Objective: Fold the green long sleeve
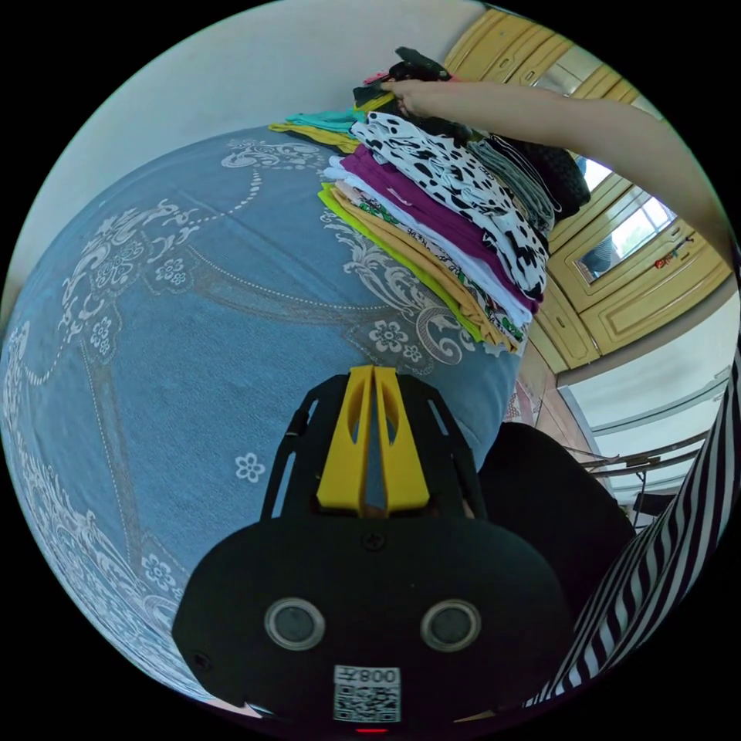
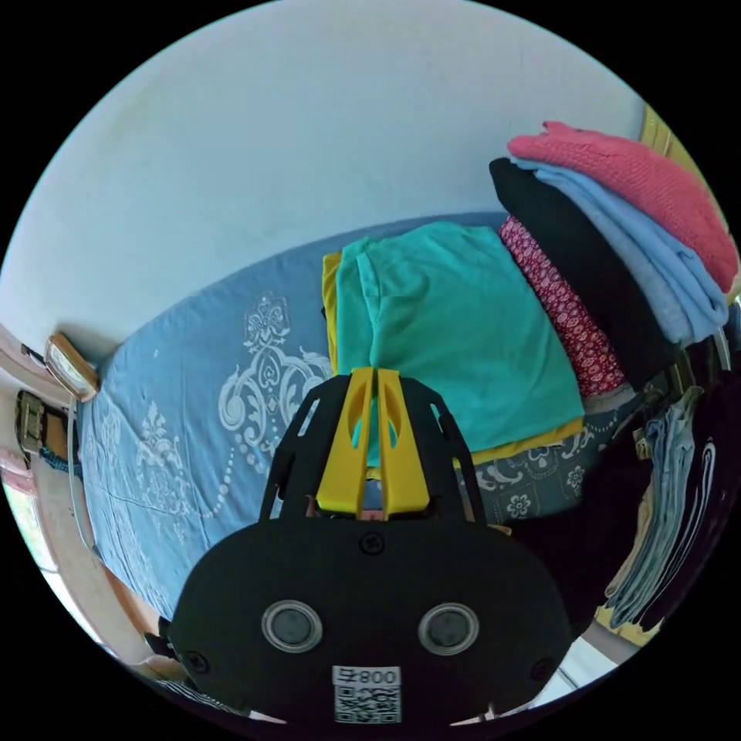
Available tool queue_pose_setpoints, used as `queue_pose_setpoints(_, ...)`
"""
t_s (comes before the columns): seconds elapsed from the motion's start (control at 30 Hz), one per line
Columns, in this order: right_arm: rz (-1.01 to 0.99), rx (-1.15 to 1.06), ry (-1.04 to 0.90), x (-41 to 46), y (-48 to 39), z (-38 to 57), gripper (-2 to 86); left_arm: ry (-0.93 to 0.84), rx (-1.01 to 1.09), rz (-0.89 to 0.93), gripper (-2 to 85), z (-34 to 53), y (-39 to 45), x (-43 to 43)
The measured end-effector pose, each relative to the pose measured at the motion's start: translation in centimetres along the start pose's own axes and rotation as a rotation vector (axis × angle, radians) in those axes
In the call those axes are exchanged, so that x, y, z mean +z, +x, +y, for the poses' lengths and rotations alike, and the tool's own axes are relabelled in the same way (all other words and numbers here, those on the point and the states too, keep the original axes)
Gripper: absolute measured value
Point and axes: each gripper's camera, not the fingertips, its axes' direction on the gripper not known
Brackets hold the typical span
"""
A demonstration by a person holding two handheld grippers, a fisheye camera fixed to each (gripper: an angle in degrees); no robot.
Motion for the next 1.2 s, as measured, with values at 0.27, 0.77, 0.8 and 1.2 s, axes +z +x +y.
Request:
queue_pose_setpoints(0.27,-0.329,-0.105,0.201,-16.2,-2.9,-6.7,0.3,0.076,-0.088,0.075,0.3,3.6,2.3,-12.5)
queue_pose_setpoints(0.77,-0.823,-0.642,0.347,-51.1,-17.5,-6.2,0.2,0.675,-0.289,-0.069,7.1,18.3,7.3,-52.9)
queue_pose_setpoints(0.8,-0.854,-0.677,0.330,-52.9,-18.7,-5.7,0.2,0.690,-0.295,-0.073,7.7,19.0,7.7,-54.2)
queue_pose_setpoints(1.2,-1.037,-0.960,0.136,-65.8,-28.2,-1.9,0.2,0.858,-0.402,0.121,11.7,33.9,15.4,-71.4)
